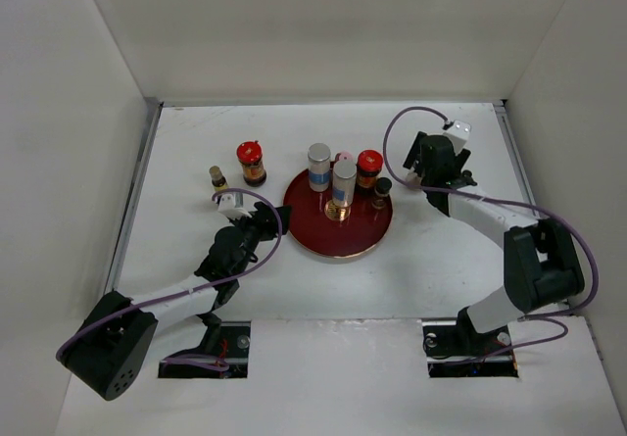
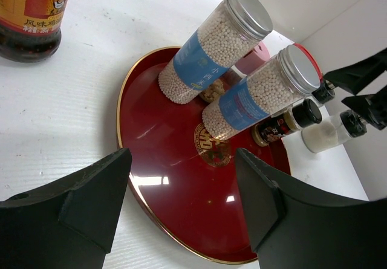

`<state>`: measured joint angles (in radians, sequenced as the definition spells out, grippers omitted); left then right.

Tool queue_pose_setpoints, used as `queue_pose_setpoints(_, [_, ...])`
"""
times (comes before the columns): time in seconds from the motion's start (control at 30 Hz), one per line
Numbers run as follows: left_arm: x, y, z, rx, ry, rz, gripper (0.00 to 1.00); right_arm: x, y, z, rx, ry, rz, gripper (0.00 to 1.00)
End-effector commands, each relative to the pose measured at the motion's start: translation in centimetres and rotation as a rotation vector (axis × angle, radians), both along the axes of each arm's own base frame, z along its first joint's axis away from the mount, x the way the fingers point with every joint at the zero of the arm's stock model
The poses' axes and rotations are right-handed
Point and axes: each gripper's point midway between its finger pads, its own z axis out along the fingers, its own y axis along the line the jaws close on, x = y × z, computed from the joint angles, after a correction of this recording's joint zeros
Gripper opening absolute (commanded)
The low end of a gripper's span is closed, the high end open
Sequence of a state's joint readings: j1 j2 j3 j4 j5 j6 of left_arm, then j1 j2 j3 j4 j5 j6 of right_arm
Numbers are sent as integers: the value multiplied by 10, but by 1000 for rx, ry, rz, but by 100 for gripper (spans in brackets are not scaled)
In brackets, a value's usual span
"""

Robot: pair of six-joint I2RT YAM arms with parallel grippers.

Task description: Organize the condiment bottles

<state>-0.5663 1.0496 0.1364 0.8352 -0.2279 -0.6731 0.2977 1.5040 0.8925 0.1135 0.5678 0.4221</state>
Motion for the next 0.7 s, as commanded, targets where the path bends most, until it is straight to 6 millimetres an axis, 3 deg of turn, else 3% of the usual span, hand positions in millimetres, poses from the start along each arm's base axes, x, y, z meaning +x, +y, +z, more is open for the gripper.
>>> queue_pose_setpoints(0.0, [7,-3,34,-57,-92,3,68,24,9,19,39,-43,40,89])
queue_pose_setpoints(0.37, [8,-4,32,-60,-83,-1,68,38,14,-2,18,19,49,80])
queue_pose_setpoints(0.53, [7,-4,32,-59,-87,0,68,36,12,-10,17,39,36,62])
queue_pose_setpoints(0.67, [7,-2,34,-65,-91,2,68,33,10,6,42,-8,22,44])
